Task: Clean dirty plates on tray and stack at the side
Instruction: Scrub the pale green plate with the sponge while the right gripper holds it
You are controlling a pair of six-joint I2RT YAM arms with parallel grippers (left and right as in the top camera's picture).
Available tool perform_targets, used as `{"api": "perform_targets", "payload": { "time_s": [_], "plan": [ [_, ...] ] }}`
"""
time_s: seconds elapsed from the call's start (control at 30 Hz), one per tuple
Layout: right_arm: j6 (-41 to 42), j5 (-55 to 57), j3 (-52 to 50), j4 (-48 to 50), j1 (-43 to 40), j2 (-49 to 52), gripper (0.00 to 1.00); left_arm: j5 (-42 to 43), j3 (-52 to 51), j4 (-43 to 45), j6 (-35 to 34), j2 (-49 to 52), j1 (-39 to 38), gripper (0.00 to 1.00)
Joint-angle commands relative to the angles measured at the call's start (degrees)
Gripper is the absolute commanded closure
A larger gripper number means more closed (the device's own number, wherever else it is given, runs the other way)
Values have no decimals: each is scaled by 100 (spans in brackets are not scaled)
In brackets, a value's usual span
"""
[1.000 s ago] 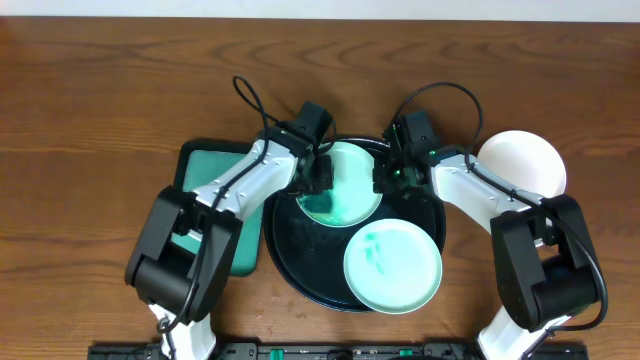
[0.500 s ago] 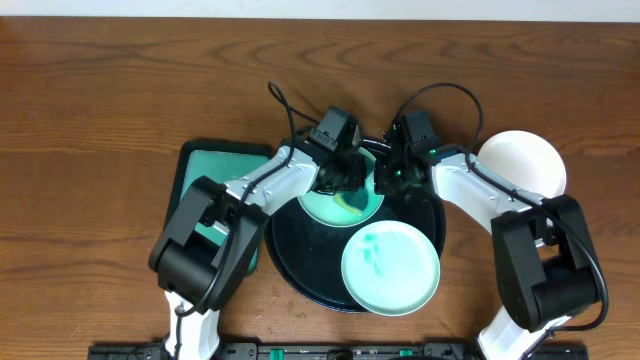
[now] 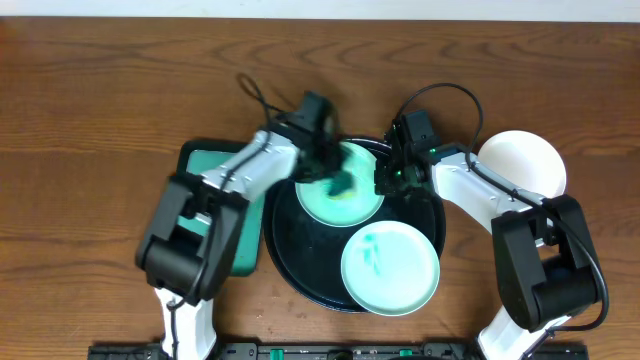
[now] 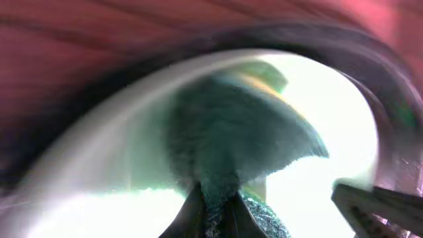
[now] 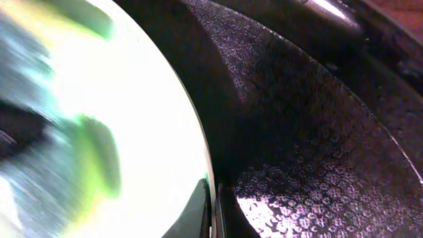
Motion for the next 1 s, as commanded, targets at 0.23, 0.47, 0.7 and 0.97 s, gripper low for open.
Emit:
{"api": "perform_targets", "payload": {
  "time_s": [0.23, 0.47, 0.7, 0.97],
  "plan": [
    [33, -17, -127, -151, 46, 190, 99, -2457, -260, -1613, 426, 341, 671, 93],
    [33, -20, -127, -149, 46, 190, 99, -809, -260, -2444, 1117, 341, 72, 93],
    [33, -22, -127, -155, 46, 190, 99, 623, -260, -2057, 1244, 341, -682, 93],
    [33, -22, -127, -208, 46, 190, 99, 1279, -260, -1012, 997, 341, -1145, 93]
  ]
}}
